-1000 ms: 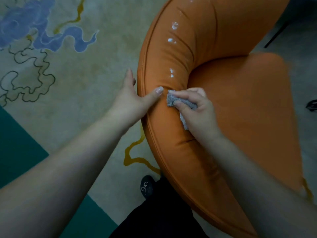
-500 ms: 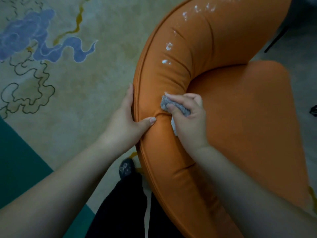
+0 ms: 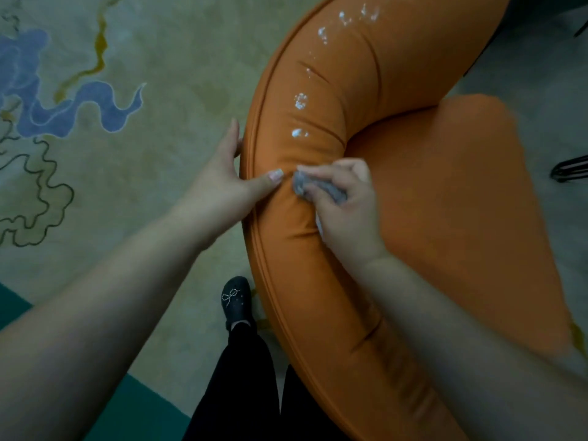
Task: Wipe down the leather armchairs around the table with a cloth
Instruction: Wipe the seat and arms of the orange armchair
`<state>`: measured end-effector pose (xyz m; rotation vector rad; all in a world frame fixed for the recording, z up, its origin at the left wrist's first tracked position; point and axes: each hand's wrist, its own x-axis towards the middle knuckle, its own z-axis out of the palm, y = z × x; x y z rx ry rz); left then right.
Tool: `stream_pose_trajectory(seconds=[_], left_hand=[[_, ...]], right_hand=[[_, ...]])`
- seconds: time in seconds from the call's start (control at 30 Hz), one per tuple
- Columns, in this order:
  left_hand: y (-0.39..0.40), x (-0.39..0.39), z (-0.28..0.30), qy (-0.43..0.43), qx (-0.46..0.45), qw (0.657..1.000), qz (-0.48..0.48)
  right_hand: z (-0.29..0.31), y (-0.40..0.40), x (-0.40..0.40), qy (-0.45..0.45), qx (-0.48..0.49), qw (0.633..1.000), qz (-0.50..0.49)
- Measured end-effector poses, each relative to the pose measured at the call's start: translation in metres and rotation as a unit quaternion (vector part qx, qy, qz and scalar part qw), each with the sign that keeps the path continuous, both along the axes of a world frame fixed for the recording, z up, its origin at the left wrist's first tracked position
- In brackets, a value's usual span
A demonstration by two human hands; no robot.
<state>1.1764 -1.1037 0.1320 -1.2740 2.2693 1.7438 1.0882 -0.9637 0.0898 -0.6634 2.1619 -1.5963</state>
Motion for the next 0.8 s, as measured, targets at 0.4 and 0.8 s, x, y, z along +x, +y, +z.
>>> stream_pose_trajectory(seconds=[0.4,0.8], left_hand=[[-0.037,-0.022,-0.009,0.007,0.022,0.992,-0.127],[-0.016,-0.041,-0.017,0.009,-0.063,0.997,-0.048]], right_hand=[[0.002,-0.038,-0.011,0.026,0.008,0.995,-0.093],[0.008,-0.042,-0.016,-0.028,-0.006,0.987,-0.155]])
